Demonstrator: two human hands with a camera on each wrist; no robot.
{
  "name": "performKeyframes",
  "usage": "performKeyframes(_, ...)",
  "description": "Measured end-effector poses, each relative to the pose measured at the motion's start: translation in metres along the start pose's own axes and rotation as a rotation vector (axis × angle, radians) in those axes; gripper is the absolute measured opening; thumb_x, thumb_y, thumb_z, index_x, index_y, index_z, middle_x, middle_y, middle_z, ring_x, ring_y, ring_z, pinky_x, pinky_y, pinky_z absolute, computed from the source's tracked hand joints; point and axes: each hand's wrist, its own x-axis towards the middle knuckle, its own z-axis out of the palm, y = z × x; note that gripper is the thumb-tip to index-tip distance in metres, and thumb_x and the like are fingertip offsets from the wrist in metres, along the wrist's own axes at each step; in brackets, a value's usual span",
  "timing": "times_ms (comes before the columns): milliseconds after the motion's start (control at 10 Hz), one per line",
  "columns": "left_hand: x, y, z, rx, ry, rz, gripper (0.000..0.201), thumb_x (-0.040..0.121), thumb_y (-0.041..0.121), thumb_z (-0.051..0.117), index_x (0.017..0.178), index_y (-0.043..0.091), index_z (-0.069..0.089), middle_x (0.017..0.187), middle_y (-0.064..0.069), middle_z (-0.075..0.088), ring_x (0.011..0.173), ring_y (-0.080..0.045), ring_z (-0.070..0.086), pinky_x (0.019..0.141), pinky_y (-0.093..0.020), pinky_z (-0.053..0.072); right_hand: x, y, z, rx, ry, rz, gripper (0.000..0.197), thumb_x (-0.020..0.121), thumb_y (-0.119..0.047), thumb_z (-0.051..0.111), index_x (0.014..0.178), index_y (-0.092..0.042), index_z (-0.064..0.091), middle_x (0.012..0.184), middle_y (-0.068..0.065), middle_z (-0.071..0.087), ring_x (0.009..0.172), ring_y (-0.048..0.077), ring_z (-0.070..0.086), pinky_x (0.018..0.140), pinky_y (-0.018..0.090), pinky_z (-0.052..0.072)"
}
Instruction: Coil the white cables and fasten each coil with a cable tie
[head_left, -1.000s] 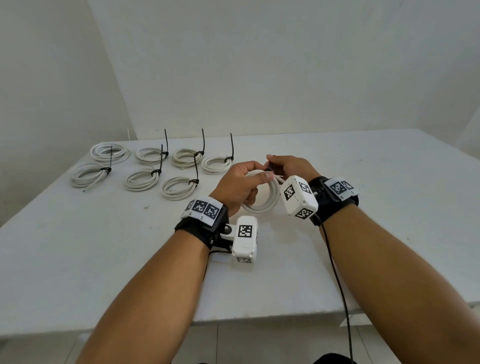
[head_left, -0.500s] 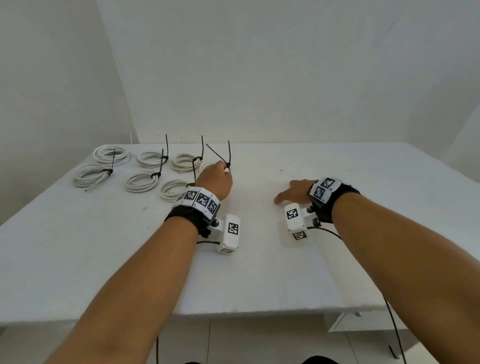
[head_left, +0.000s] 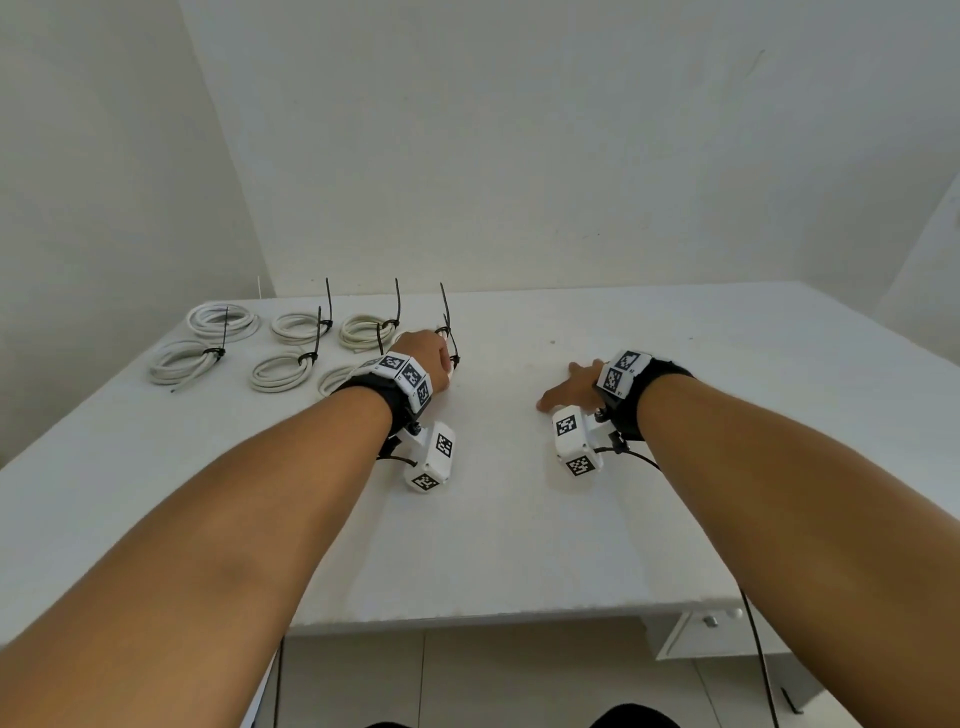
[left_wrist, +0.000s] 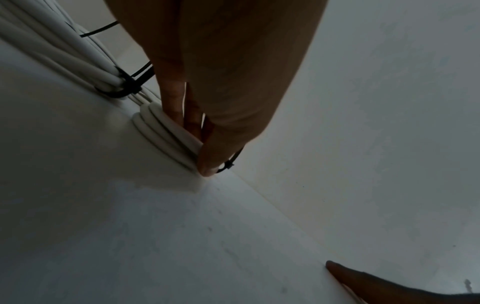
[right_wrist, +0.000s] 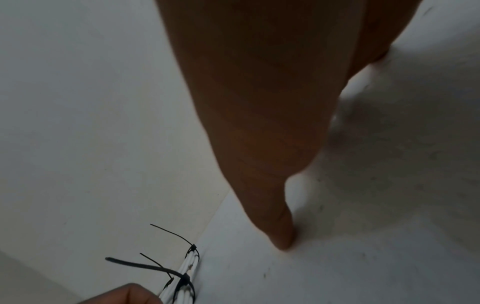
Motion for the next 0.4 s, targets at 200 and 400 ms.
performKeyframes(200,-0.003,0.009,-0.003,0.030,-0.058,-0.008,0.017,0.089,0.016,0.061,0.102,0.016,0.072,0.117,-0.001,0.069,0.110,-0.022,0.063,0.094,-0.027,0.048,0.005,0.005,0.002,0.004,-0.026,0.006,0.094,0.088,-0.052,0.064,0.156,-0.012,0.013,0.161,0.015,0.017,0.137,0.030,0.040,0.111,0.040,0.039)
performKeyframes(400,-0.016,-0.001,-0.007,-0.158,0.029,0.012,0.015,0.085,0.018,0.069,0.096,0.012,0.077,0.108,-0.003,0.072,0.104,-0.022,0.065,0.085,-0.025,0.048,0.010,0.021,0.005,-0.068,-0.001,-0.006,0.099,0.085,-0.064,0.059,0.158,-0.026,0.002,0.165,0.006,-0.013,0.150,0.035,0.012,0.117,0.043,0.022)
